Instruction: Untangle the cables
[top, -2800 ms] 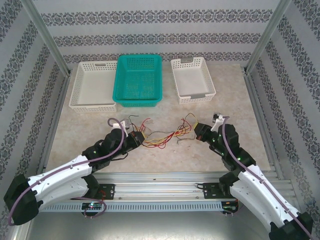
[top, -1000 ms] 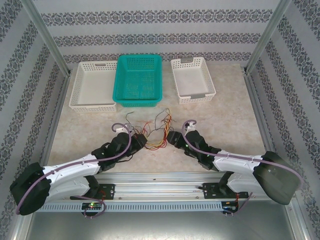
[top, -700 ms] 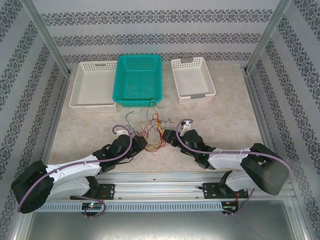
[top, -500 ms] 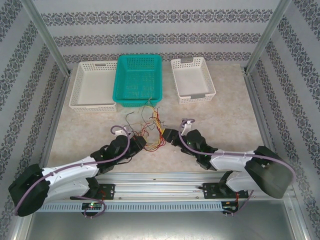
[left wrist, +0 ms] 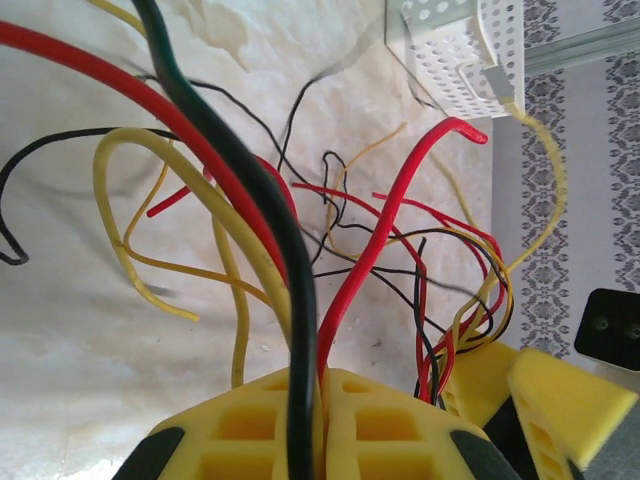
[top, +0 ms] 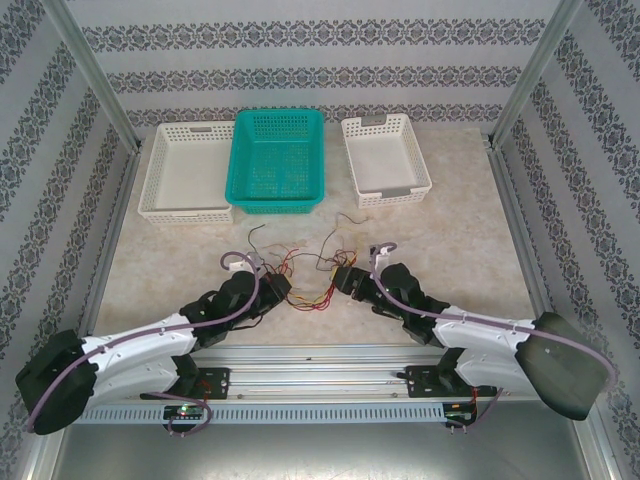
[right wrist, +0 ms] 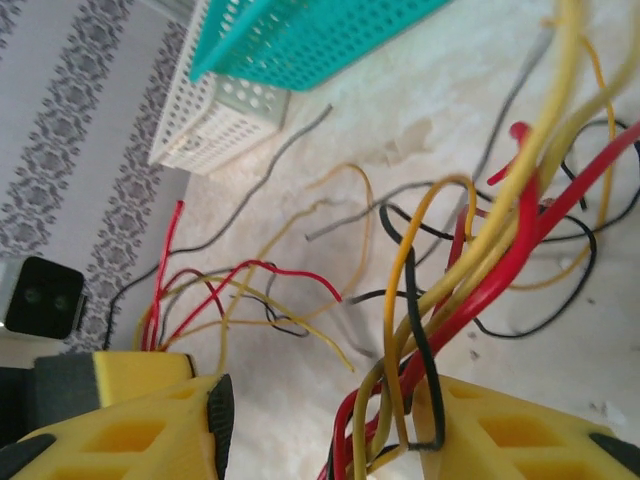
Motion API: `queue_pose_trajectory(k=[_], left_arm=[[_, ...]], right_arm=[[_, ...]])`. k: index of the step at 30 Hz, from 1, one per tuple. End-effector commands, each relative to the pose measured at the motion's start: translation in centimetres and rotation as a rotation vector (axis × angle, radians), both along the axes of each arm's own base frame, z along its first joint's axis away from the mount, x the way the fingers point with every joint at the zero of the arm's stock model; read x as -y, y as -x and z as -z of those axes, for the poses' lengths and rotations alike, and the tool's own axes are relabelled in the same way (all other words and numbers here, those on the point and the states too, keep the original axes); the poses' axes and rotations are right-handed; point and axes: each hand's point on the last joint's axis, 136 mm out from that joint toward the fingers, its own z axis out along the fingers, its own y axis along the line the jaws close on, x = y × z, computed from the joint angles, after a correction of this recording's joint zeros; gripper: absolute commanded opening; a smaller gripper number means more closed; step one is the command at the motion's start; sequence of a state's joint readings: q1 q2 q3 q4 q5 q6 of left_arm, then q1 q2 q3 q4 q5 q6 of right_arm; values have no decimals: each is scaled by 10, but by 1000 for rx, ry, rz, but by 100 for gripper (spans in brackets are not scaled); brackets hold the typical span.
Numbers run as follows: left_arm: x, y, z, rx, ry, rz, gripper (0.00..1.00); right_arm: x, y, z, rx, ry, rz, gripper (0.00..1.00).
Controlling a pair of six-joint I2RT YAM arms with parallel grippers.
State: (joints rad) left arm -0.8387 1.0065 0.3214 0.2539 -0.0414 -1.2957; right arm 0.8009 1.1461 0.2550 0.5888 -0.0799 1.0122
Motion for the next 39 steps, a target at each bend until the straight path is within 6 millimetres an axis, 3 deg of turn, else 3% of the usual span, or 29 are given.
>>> queue_pose_trajectory(k=[1, 5, 9, 11, 15, 18, 23, 27, 30, 36, 39], left_arm=[[8, 0, -6, 4, 29, 7, 0], [16, -1, -7, 5, 43, 27, 0], [16, 1, -4, -4, 39, 36, 0], [12, 3, -1, -19, 18, 32, 0], [3, 12, 13, -63, -31, 36, 0], [5, 19, 29, -114, -49, 70, 16], [33, 27, 46, -190, -27, 203, 25], [60, 31, 51, -238, 30, 313, 32], [67, 26, 39, -210, 78, 350, 37], [71, 19, -25, 18, 42, 483, 75], [70, 24, -57, 159, 3, 559, 86]], right_arm=[[-10, 8, 16, -68, 2, -45, 50], [-29, 0, 8, -41, -22, -75, 43], [-32, -6, -4, -1, -27, -78, 9], [-21, -13, -18, 40, -24, -26, 0], [19, -20, -45, 124, -46, 90, 0], [39, -21, -75, 206, -69, 125, 0], [63, -17, -121, 341, -142, 161, 0], [70, -16, -143, 387, -182, 145, 0], [77, -18, -151, 394, -183, 151, 0], [92, -21, -151, 380, -191, 184, 0], [91, -22, -150, 365, -188, 165, 0]])
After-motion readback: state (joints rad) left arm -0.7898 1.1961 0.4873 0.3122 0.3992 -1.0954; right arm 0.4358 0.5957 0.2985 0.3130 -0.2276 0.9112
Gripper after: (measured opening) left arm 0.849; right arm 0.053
